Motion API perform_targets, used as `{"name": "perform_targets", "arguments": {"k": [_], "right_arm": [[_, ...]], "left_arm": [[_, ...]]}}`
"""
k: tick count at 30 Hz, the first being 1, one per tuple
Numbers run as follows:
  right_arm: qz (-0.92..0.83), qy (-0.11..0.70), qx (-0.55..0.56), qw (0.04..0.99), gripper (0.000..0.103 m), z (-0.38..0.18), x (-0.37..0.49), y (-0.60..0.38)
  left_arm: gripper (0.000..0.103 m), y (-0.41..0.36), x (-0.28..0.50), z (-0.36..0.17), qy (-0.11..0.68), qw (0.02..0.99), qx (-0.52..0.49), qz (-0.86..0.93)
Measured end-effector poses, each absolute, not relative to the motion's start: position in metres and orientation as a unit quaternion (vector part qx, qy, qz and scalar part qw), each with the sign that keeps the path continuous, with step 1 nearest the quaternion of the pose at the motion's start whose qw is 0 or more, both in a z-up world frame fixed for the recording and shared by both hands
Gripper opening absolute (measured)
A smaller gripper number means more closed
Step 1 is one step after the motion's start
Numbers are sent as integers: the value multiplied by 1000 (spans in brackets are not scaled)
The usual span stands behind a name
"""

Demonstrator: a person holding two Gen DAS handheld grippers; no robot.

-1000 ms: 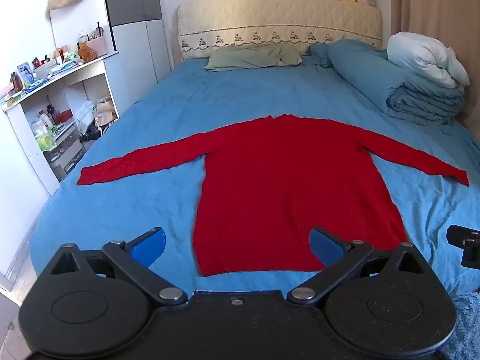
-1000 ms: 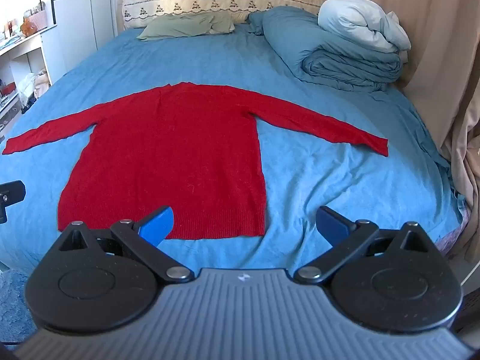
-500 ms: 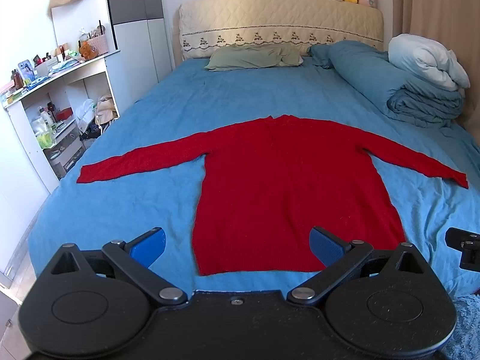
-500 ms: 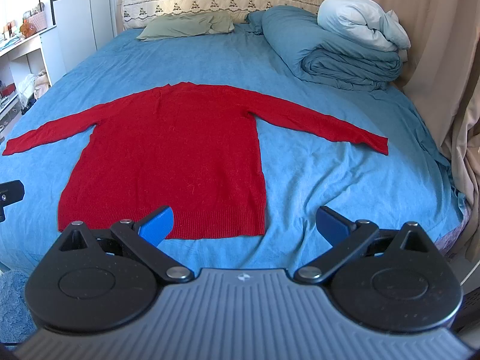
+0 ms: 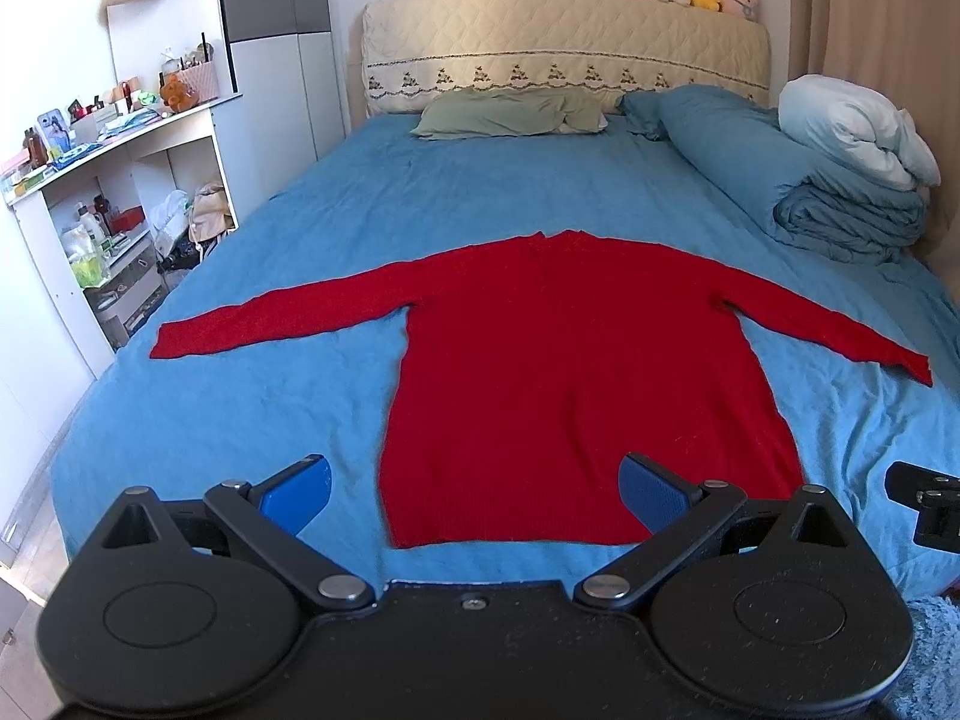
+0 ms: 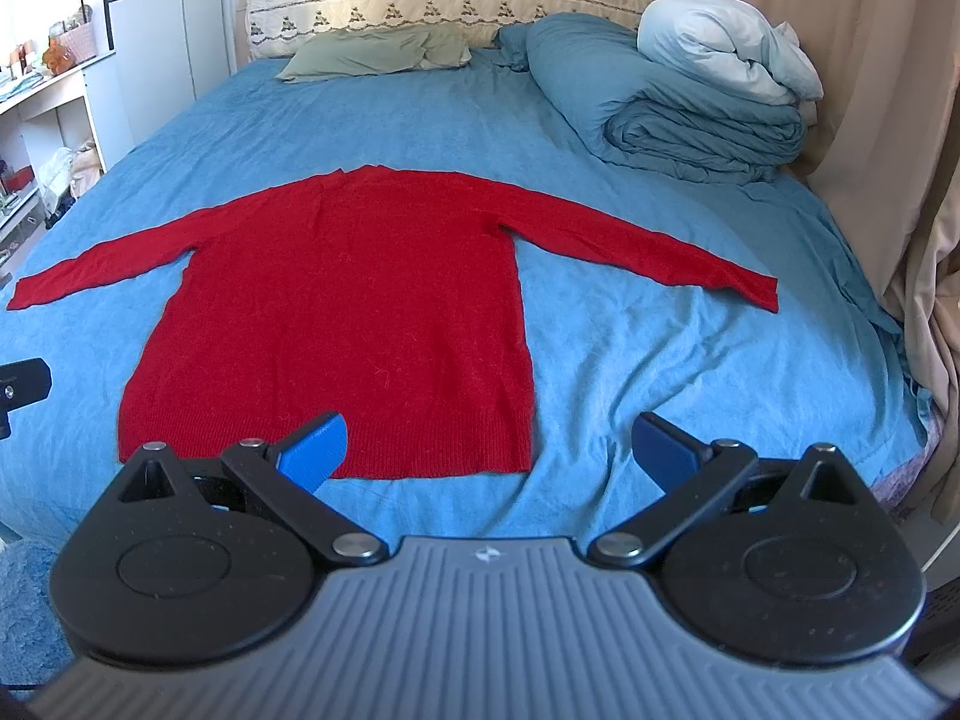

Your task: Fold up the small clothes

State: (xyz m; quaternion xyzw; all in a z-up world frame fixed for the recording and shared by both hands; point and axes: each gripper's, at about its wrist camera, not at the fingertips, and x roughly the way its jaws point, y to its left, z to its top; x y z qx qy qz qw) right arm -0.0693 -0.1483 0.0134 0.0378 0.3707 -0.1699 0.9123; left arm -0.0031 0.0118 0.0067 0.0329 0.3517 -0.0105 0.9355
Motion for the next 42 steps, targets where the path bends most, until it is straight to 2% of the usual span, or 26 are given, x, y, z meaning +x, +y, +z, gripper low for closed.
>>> {"name": "perform_targets", "arguments": {"k": [42], "right_arm": [[-168, 369, 38, 914, 103, 16, -70, -143]], "left_arm": [[103, 12, -6, 9, 349, 937, 32, -11]]}}
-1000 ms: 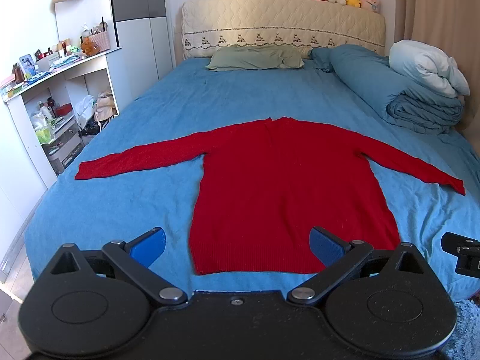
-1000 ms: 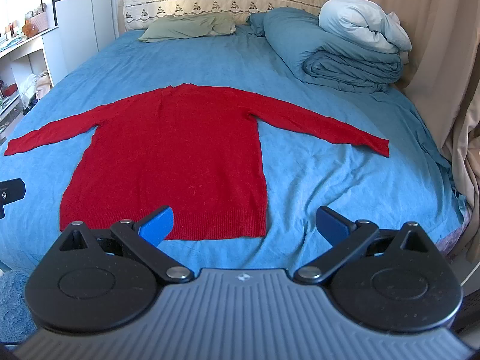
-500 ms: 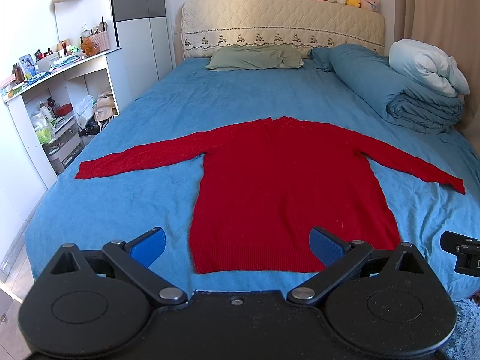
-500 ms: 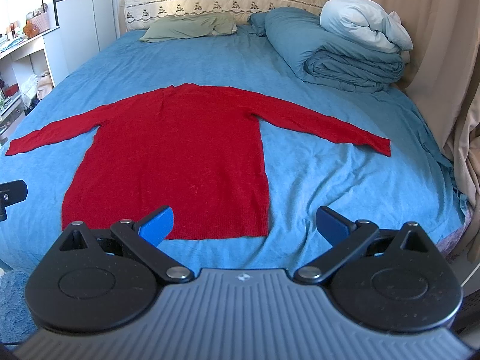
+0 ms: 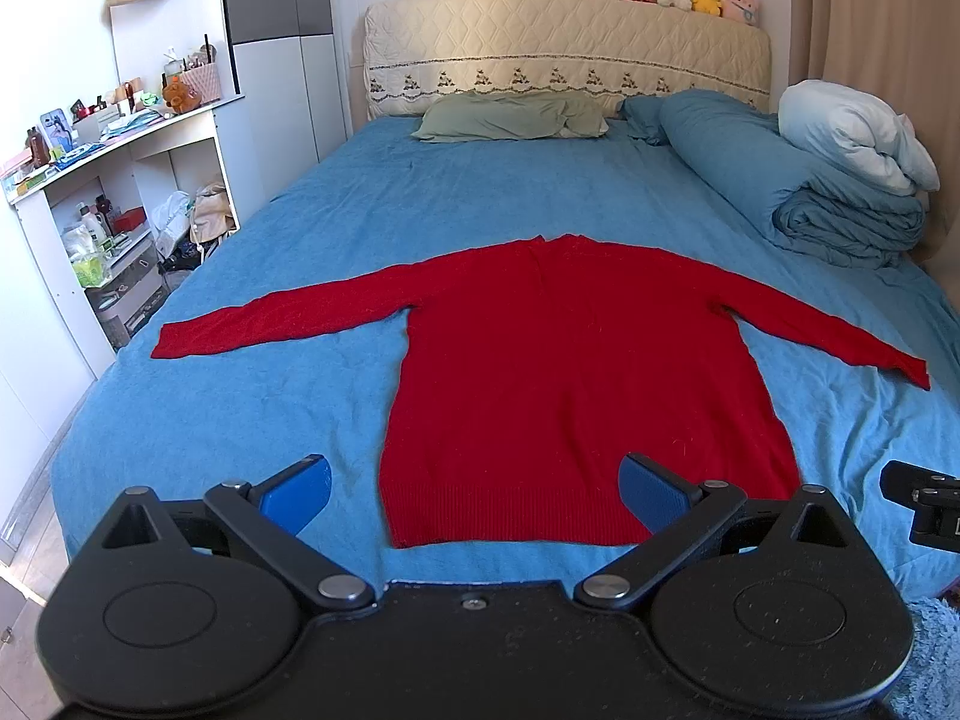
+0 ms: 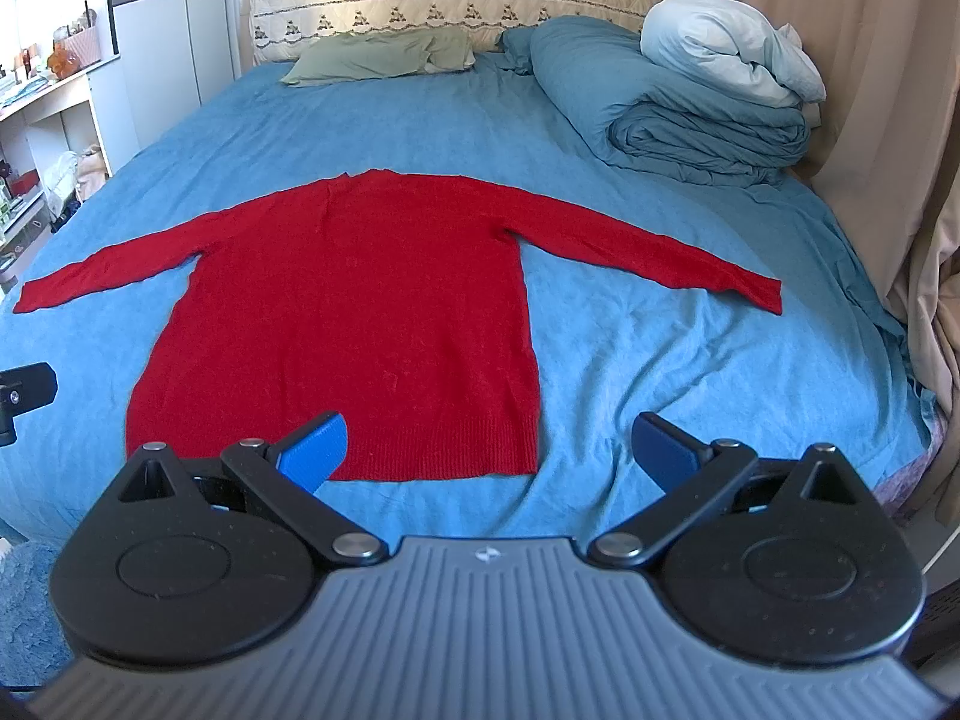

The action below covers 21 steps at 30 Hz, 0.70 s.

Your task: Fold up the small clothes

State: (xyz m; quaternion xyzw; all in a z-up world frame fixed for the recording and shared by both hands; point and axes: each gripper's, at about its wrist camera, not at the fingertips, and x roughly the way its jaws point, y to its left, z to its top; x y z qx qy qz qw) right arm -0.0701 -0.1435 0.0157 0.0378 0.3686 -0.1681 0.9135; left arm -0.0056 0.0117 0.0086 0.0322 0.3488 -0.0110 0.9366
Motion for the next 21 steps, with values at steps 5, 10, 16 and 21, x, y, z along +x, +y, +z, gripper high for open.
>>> {"name": "perform_targets", "arguments": {"k": [5, 10, 16, 21], "right_arm": [[-168, 368, 38, 914, 103, 16, -70, -143], [-168, 367, 37, 914, 103, 18, -69, -141], [-167, 363, 38, 916, 103, 26, -71, -140], [-184, 347, 50, 918, 103, 39, -74, -157]], "left_arm": [[103, 12, -6, 9, 348, 937, 32, -12], [103, 12, -7, 12, 347, 937, 29, -11], [103, 11, -7, 17, 344, 938, 28, -11], [103, 7, 4, 26, 337, 941, 32, -24]]}}
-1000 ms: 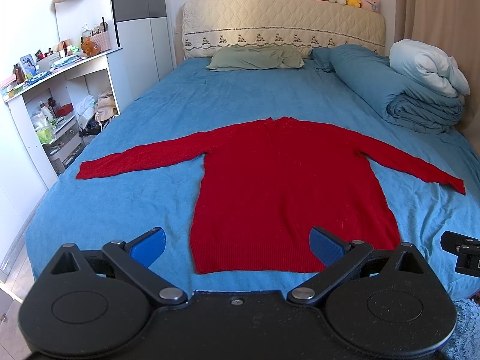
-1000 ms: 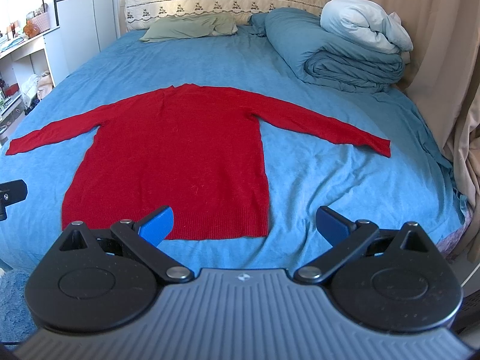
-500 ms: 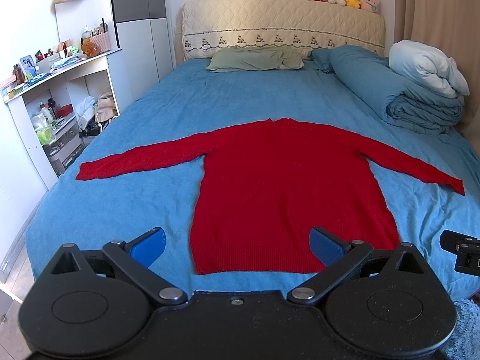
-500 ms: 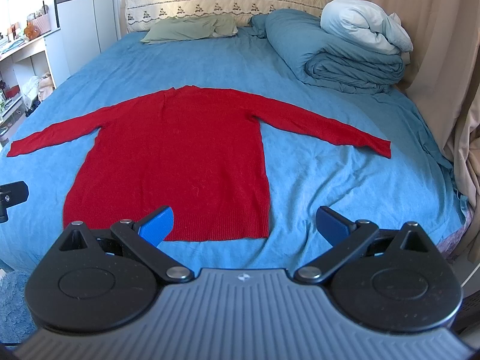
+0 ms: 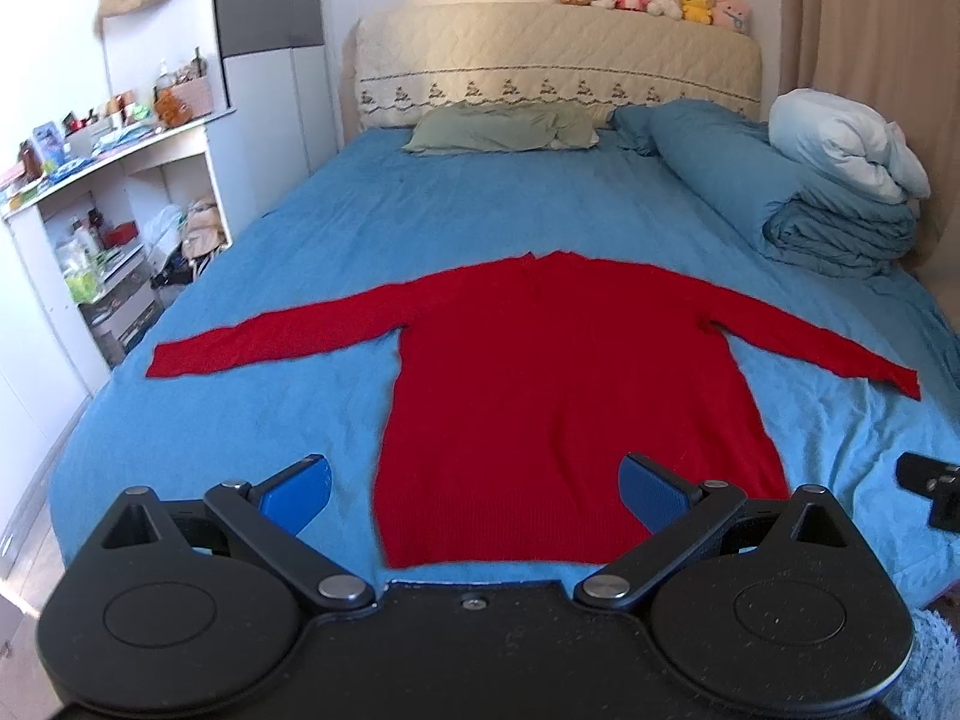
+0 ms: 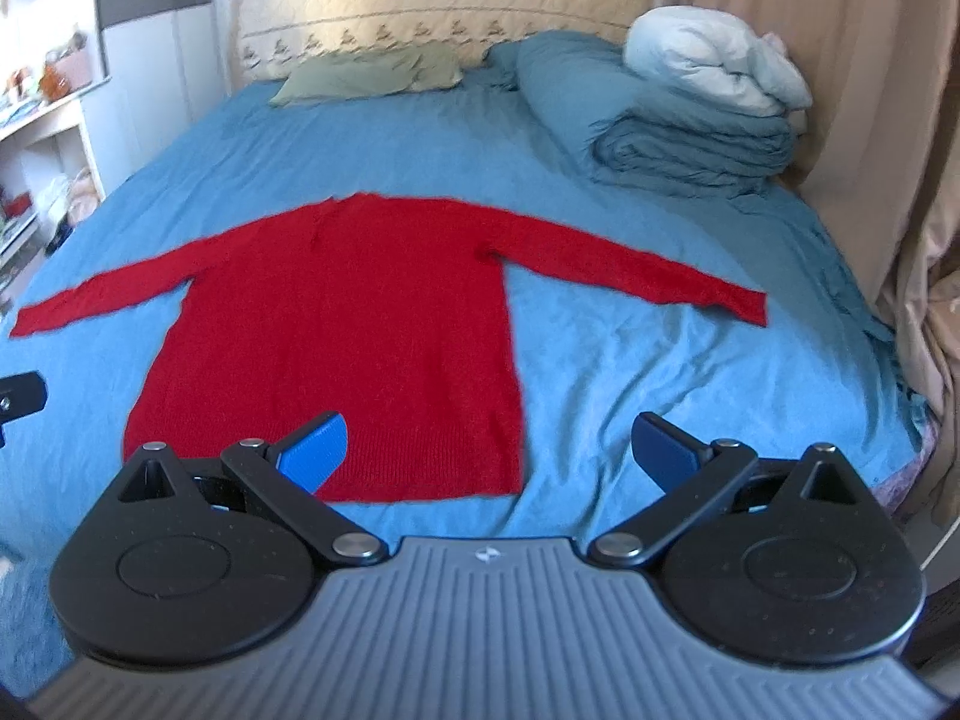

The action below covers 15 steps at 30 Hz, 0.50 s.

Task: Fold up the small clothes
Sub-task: 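Grasp the red sweater's sleeve cuff with the right gripper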

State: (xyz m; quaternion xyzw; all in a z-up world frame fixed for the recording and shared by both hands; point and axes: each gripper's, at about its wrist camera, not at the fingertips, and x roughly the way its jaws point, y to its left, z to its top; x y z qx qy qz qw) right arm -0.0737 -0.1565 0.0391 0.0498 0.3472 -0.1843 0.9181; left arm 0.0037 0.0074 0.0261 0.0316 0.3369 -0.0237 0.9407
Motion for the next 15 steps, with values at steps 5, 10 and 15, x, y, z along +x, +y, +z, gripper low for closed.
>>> {"name": "perform_targets", "arguments": {"k": [5, 10, 15], "right_arm": [[-229, 317, 65, 918, 103, 58, -58, -191], [-278, 293, 92, 910, 103, 61, -20, -247], [-341, 280, 114, 890, 103, 36, 30, -317]], "left_arm": [[103, -3, 35, 44, 313, 949, 19, -40], [103, -24, 95, 50, 298, 953, 26, -44], [103, -44, 170, 39, 302, 951, 13, -61]]}}
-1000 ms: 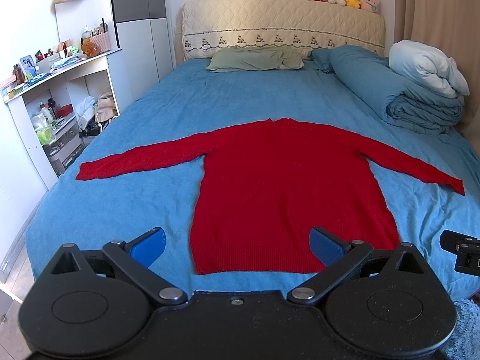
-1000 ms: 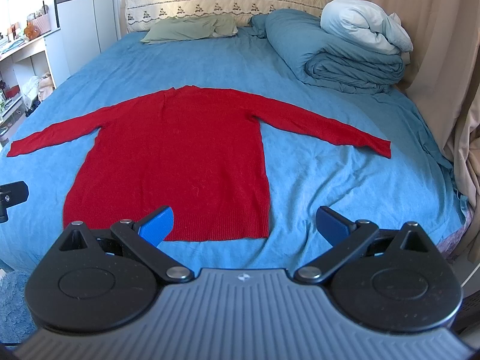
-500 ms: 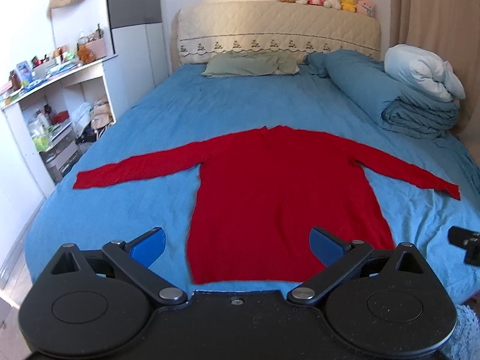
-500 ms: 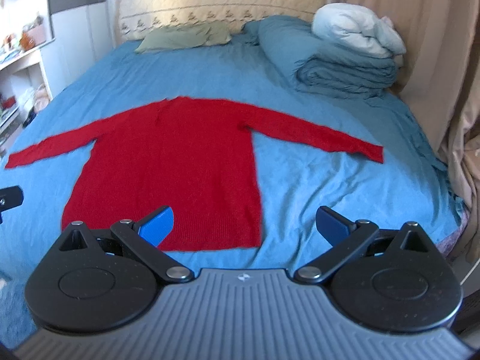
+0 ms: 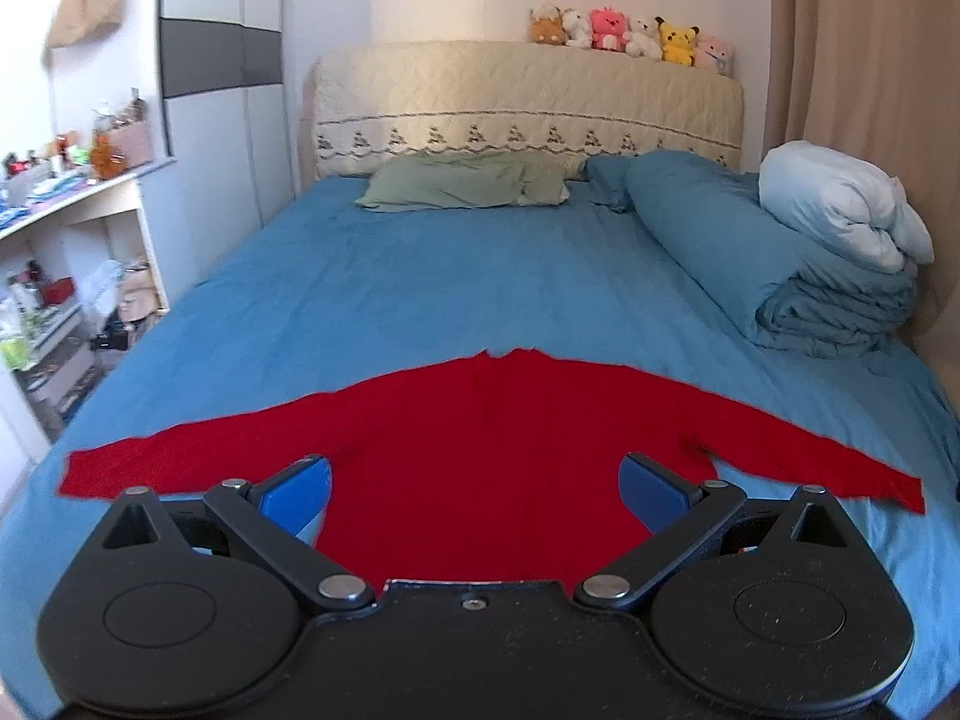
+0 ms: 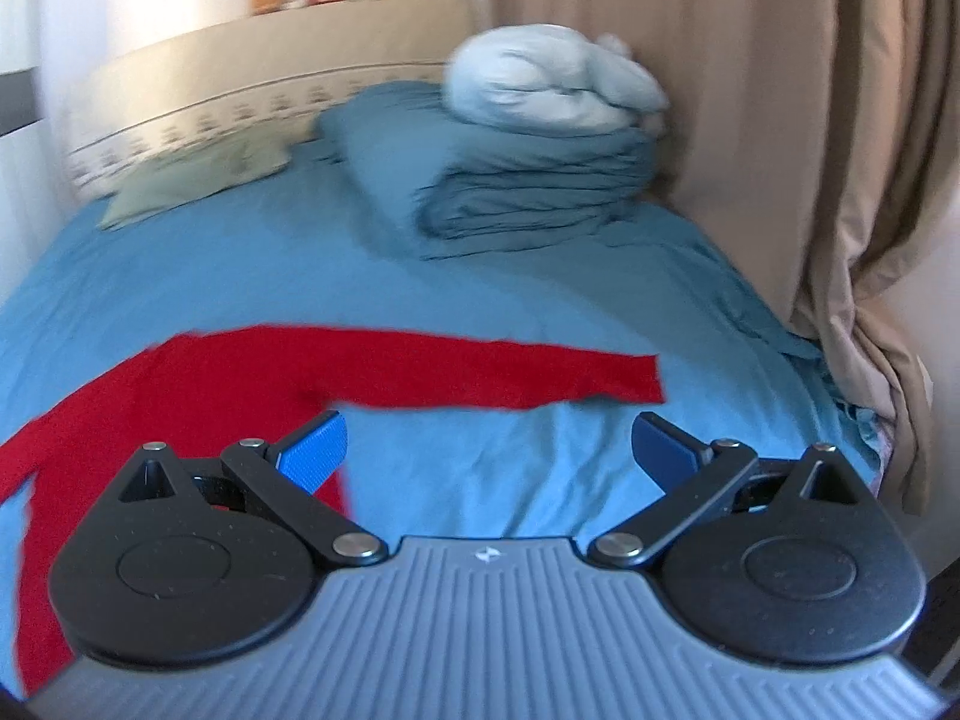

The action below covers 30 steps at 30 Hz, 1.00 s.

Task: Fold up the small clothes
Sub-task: 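Grasp the red sweater's sleeve cuff with the right gripper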

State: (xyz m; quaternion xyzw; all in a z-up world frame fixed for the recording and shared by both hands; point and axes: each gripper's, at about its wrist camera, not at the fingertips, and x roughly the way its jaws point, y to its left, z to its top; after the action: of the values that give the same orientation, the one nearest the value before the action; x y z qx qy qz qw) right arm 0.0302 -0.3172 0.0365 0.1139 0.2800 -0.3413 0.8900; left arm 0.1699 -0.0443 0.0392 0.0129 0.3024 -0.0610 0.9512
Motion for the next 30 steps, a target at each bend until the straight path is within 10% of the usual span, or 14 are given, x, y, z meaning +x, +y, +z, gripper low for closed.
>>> {"name": "perform_targets", "arguments": {"k": [23, 30], "right_arm": [[-502, 191, 330, 776, 102, -198, 123, -558], [-498, 147, 371, 770, 72, -199, 124, -571]], "left_arm": [[103, -160, 382, -136, 404, 907, 44, -106], [103, -165, 400, -154, 416, 902, 34, -106]]}}
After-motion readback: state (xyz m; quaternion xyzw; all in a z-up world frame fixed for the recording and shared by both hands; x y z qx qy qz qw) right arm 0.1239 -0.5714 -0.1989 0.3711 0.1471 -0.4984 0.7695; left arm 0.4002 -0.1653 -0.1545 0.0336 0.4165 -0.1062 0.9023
